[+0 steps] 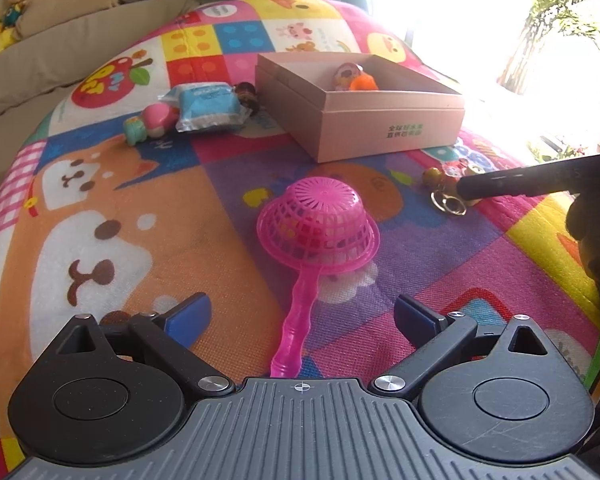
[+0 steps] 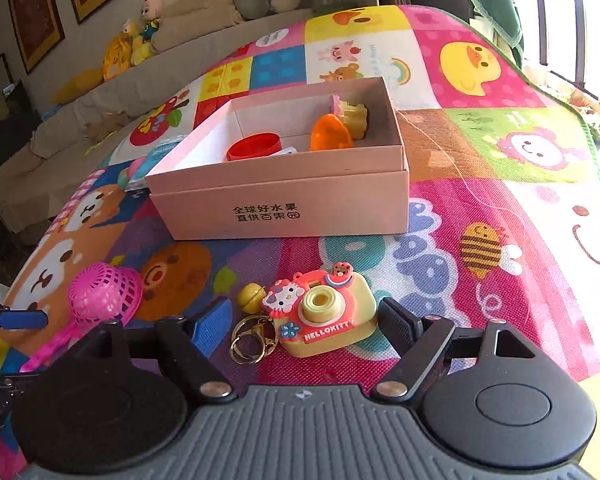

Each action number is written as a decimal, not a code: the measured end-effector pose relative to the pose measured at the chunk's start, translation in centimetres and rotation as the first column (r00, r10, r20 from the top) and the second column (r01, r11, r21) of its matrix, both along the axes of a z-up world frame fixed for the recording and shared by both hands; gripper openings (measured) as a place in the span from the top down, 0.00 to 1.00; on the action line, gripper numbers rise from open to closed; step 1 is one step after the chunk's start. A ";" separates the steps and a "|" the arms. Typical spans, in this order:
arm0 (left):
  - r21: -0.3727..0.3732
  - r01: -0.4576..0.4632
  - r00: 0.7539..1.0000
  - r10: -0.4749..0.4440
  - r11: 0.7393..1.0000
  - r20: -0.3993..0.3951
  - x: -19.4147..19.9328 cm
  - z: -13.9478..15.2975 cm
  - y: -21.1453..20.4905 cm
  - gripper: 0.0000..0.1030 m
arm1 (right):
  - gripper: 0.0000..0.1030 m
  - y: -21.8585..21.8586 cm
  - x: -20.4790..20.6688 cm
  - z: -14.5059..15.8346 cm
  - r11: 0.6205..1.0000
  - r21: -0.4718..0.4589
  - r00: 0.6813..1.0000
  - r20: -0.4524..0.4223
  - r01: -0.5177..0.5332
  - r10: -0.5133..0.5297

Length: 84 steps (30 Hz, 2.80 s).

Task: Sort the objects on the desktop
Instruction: 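Reach the left gripper to the pink strainer while the right returns to the yellow keychain toy, then grasp and lift the pink strainer with the left gripper while the right lifts the keychain toy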

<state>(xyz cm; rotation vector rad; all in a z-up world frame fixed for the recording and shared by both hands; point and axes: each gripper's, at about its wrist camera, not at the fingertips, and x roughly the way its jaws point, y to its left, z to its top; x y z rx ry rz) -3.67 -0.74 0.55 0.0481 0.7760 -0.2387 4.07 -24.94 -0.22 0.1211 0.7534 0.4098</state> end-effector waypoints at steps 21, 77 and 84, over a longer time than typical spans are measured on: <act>0.045 -0.004 1.000 0.004 0.999 0.014 0.6 0.0 -1.2 0.00 | 0.45 3.0 -1.9 -0.2 0.972 -0.187 0.988 0.080 0.143 -0.130; -0.083 0.033 0.978 -0.015 0.996 0.206 24.4 12.4 -6.9 0.07 | 0.45 -1.5 1.9 13.5 0.961 -0.116 0.901 0.390 0.251 -0.188; -0.059 0.033 0.974 -0.019 0.998 0.226 16.8 9.5 -3.2 0.03 | 0.45 0.3 6.3 12.6 0.977 -0.059 0.928 0.330 0.204 -0.174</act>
